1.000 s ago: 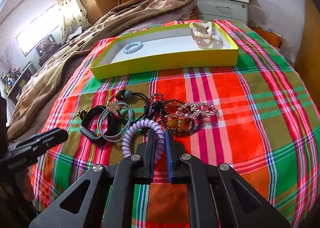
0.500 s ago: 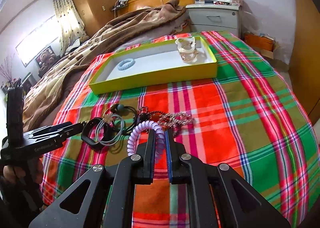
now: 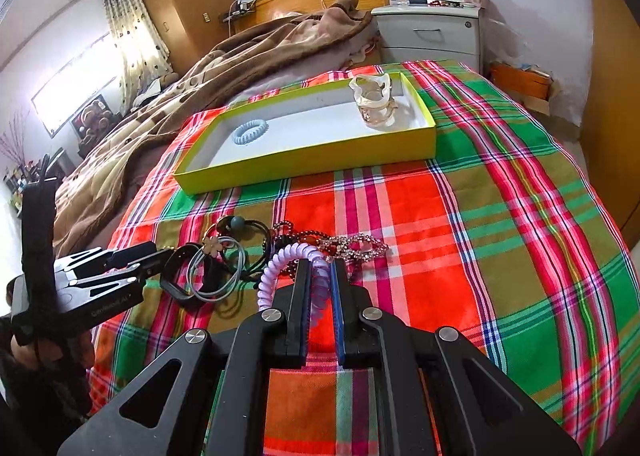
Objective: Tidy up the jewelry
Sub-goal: 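Grasp the lavender coil hair tie with right tool while left tool grasps the gold ornament, then release the gold ornament into the yellow box with left tool while right tool drops the lavender tie there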
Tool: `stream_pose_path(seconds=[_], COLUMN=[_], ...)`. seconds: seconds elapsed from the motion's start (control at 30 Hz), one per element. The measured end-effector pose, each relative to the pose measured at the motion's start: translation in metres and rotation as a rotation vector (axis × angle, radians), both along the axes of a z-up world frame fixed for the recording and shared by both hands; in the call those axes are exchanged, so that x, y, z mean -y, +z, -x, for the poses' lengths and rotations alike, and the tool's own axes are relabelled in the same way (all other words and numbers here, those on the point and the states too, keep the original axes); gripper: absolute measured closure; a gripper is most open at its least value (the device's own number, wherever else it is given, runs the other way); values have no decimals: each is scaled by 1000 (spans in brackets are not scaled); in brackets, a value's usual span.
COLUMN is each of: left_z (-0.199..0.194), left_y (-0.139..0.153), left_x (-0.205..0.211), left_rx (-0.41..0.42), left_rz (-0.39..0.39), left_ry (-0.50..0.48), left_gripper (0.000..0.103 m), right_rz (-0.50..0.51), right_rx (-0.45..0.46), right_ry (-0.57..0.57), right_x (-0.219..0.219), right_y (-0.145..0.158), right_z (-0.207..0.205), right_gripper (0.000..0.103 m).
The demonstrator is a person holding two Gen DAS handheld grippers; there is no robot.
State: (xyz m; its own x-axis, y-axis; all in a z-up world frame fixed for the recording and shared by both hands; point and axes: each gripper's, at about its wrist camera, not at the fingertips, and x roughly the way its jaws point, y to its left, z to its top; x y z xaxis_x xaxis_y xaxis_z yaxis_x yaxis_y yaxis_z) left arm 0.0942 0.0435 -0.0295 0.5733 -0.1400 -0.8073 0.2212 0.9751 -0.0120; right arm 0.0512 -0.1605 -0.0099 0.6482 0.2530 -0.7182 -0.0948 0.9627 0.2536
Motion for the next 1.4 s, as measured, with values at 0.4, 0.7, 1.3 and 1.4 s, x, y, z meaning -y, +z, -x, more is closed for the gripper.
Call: stream_pose_path(seconds=[0.4,0.7,1.3,1.4], left_z=[2,3,-44,-59], left_y=[2,17,63,65], left_x=[-6,-11,-6,-5], left_rx=[-11,14,82,74], left_rz=[45,65,124,139], left_ry=[17,36,23,20], left_gripper=[88,88,88,88], right_rz=[-4,5,26,37], right_rx=[11,39,90,90], right_ry=[6,3,25,38], right_x=[1,4,3,0], right_y=[5,19,54,56], right_z=[-3,-10,-75,-93], right_gripper=[93,93,93,93])
